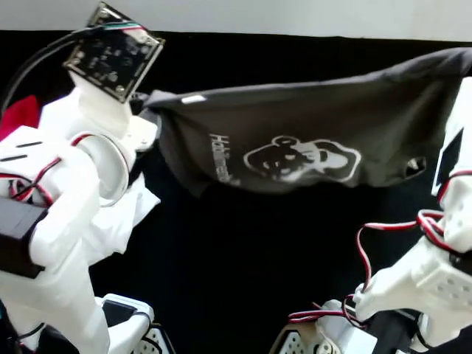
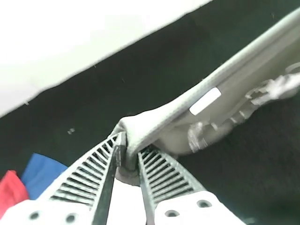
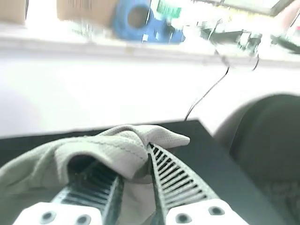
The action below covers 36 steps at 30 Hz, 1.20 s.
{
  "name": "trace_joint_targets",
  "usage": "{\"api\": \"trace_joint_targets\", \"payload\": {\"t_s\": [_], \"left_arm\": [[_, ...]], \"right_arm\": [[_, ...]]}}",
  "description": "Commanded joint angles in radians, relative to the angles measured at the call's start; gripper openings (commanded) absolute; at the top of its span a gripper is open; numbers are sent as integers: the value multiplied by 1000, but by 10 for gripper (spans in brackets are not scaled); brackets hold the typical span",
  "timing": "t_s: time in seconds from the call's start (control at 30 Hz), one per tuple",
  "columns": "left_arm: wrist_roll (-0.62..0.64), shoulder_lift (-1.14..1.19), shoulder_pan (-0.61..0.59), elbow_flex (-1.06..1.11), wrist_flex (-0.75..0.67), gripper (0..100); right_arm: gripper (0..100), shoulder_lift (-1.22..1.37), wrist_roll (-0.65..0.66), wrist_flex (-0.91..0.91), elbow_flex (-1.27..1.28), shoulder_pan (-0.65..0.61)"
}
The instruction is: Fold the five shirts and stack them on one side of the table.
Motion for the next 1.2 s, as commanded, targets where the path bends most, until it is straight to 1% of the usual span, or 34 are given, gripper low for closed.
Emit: {"api": "trace_joint_targets", "payload": {"t_s": [0.0,0.2,0.37,0.6,0.77,0.87,0.97,1.17], "left_arm": [[-6,-15,-25,-22,-26,9],[-6,-22,-25,-25,-40,9],[-6,-76,-25,-33,-40,9],[-6,-151,-31,-87,-40,9],[-6,-148,-145,-108,-74,9],[-5,-147,-160,-101,-83,9],[-5,-147,-160,-42,-89,9],[-3,-154,-160,157,-89,9]], "right_arm": [[5,-12,0,-44,-35,2],[5,-28,0,-48,-84,-1],[5,-84,-3,-50,-131,-2],[5,-163,-2,-142,-122,-2],[5,-145,-6,-136,-120,-4],[5,-107,-8,-136,-120,-4],[5,-64,-8,-136,-120,-4],[5,-13,-5,-142,-130,-4]]}}
